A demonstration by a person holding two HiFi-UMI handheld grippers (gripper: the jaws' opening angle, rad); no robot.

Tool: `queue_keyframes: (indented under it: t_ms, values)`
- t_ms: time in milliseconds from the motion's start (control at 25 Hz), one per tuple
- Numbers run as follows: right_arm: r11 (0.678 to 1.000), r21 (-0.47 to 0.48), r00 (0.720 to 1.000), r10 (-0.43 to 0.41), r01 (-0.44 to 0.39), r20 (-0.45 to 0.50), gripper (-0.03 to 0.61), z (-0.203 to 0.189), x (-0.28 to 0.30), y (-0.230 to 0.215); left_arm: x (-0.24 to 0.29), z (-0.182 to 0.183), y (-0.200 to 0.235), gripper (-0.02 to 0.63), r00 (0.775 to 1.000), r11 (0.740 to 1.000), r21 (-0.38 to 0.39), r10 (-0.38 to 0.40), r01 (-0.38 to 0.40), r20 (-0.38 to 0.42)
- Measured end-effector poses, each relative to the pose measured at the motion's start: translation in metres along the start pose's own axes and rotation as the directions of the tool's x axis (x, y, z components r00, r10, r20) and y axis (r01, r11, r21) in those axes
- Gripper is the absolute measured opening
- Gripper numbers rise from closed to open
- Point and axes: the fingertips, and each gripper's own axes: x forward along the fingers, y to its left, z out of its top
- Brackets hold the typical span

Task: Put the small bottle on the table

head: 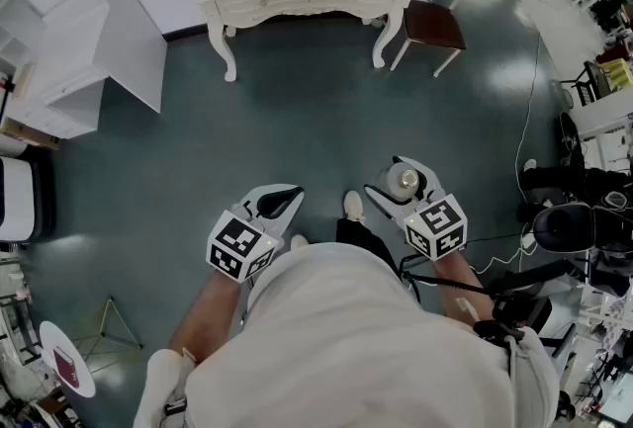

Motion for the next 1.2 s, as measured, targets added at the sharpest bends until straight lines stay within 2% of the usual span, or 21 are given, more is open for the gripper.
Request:
queue_keyframes:
  t_ms: [240,520,960,1200]
  values:
    - [1.000,0.001,1.000,-0.028,0.028,-0.009,0.337,-0.005,-0.016,-0.014,0.015,0.014,-0.012,0.003,1.000,1.000,0.011,-0.028,0.028,0.011]
    - [0.998,0.042,0.999,-0.038,0.037,0.010,0.337,-0.012,-0.030,-0.058,0.055,0.038,-0.024,0.003,0.999,0.998,0.047,-0.042,0.042,-0.012]
    - [0.999,0.042,1.000,0.016,-0.017,0.022,0.337,-0.006,-0.028,-0.176,0.155,0.092,-0.018,0.003,0.999,0.999,0.042,0.014,-0.012,-0.043]
    - [0.999,-0.010,0.999,0.035,-0.035,0.016,0.337,-0.010,-0.024,-0.243,0.215,0.120,-0.014,0.003,0.998,0.998,0.024,0.059,-0.058,-0.038]
